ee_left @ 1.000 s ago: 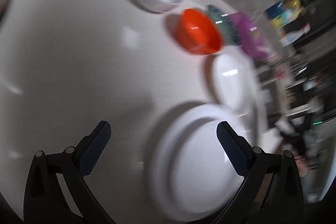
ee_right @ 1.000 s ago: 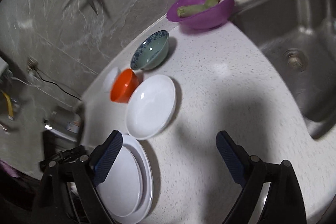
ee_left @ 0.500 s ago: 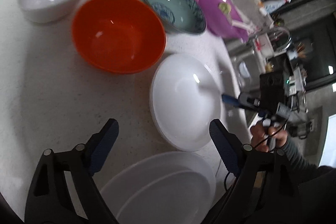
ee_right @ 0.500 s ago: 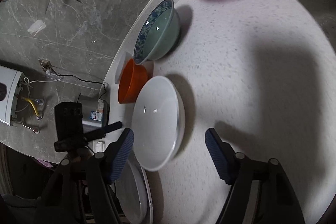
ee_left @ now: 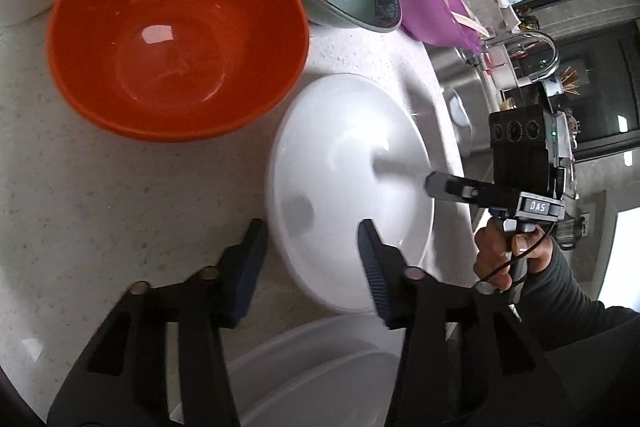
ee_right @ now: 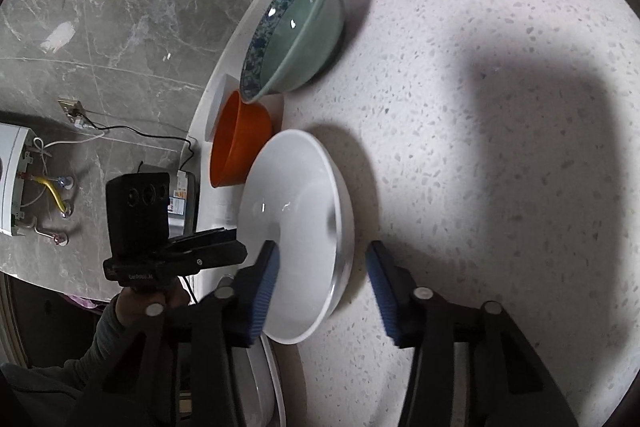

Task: Organize plates and bowls
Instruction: 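Close both grippers on the smaller white plate rim and lift it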

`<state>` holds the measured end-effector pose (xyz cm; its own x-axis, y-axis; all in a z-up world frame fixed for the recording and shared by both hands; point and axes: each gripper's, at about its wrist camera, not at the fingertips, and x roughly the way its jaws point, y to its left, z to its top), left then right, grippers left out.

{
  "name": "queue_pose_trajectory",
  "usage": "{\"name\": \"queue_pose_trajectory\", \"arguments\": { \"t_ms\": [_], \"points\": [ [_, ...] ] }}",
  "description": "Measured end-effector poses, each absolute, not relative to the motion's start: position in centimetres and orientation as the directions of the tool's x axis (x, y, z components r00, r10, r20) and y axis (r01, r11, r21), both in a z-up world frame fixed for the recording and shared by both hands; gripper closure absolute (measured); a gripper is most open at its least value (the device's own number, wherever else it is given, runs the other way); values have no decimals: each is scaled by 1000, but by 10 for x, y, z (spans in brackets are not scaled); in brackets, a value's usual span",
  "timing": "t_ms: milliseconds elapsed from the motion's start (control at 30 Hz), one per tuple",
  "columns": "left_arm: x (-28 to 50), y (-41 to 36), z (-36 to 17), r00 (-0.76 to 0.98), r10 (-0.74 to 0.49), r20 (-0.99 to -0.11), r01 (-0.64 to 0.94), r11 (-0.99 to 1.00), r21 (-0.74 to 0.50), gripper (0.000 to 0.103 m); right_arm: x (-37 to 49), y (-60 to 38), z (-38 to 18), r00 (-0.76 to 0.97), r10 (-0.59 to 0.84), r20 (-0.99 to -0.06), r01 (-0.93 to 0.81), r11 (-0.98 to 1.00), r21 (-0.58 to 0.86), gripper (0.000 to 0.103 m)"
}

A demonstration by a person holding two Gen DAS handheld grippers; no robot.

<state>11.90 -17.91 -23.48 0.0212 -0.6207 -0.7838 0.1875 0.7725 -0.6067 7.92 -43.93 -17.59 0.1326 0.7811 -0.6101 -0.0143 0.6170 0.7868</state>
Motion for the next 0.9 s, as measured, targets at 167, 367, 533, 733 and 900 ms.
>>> {"name": "queue_pose_trajectory", "arguments": {
  "t_ms": [167, 367, 533, 733, 900],
  "points": [
    [119, -180, -238, 25, -625, -780, 181, 771, -611, 75, 80, -438, -179, 126, 780, -613, 8, 617, 787, 67],
    [118, -172, -241, 36, -625, -780, 161, 774, -613, 87, 83, -442, -181, 127, 737, -664, 40, 665, 746, 90],
    [121, -177, -240, 52, -592, -804, 143, 801, -581, 93, 85, -438, -178, 126, 706, -697, 40, 699, 714, 91],
    [123, -178, -241, 41, -579, -814, 116, 812, -571, 93, 83, -437, -179, 123, 695, -708, 78, 704, 705, 91],
    [125, -181, -240, 31, -573, -819, 104, 817, -568, 93, 82, -436, -170, 129, 688, -714, 93, 709, 699, 91]
  ]
}}
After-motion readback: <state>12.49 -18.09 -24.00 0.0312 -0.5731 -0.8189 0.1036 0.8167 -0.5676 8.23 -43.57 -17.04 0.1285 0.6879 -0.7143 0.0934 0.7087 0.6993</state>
